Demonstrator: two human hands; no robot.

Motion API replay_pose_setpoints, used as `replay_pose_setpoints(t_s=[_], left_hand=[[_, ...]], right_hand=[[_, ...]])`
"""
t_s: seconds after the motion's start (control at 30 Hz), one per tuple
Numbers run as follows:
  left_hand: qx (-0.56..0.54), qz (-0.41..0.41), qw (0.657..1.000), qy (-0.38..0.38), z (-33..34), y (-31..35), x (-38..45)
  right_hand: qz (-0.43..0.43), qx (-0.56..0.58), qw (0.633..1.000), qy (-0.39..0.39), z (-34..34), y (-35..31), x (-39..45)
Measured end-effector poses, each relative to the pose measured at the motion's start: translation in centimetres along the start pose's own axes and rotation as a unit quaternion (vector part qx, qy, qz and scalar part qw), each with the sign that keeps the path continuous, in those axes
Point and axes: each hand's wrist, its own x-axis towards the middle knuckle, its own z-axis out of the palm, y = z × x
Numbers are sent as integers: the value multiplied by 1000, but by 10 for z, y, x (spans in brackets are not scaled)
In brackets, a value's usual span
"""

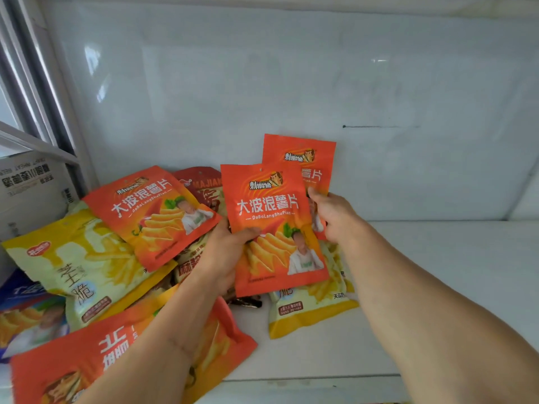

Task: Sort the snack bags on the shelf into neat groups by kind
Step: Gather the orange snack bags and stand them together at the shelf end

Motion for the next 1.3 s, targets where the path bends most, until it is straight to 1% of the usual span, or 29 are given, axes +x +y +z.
replay_pose_setpoints(t_s=[0.1, 0.23, 0.33, 0.4, 0.67, 0.8, 1.0, 1.1, 1.3], left_hand=[[-13, -15, 1000, -14, 1, 0, 1], [-14, -29, 999, -25, 5, 0, 2], [-7, -46, 998, -48, 10, 0, -1], [-1, -59, 996, -64, 15, -1, -3], [7, -86, 989, -118, 62, -12, -14], [2, -80, 987, -136, 108, -31, -19], [1, -98, 983, -154, 216, -71, -31], [7, -102, 981, -165, 275, -93, -33], [1, -124, 980, -156, 375, -130, -25]], right_hand=[[-6, 3, 1000, 22, -11, -1, -3], [0, 25, 999, 30, -25, 0, -8], [-9, 3, 999, 53, -38, 4, -10], [-7, 8, 998, 56, -49, 3, -13], [-34, 19, 995, 94, -121, -2, -24], [-38, 24, 994, 97, -174, 1, -25], [-48, 39, 993, 98, -288, 7, -20], [-55, 25, 993, 104, -355, 9, -10], [-46, -21, 991, 128, -469, 12, 20]])
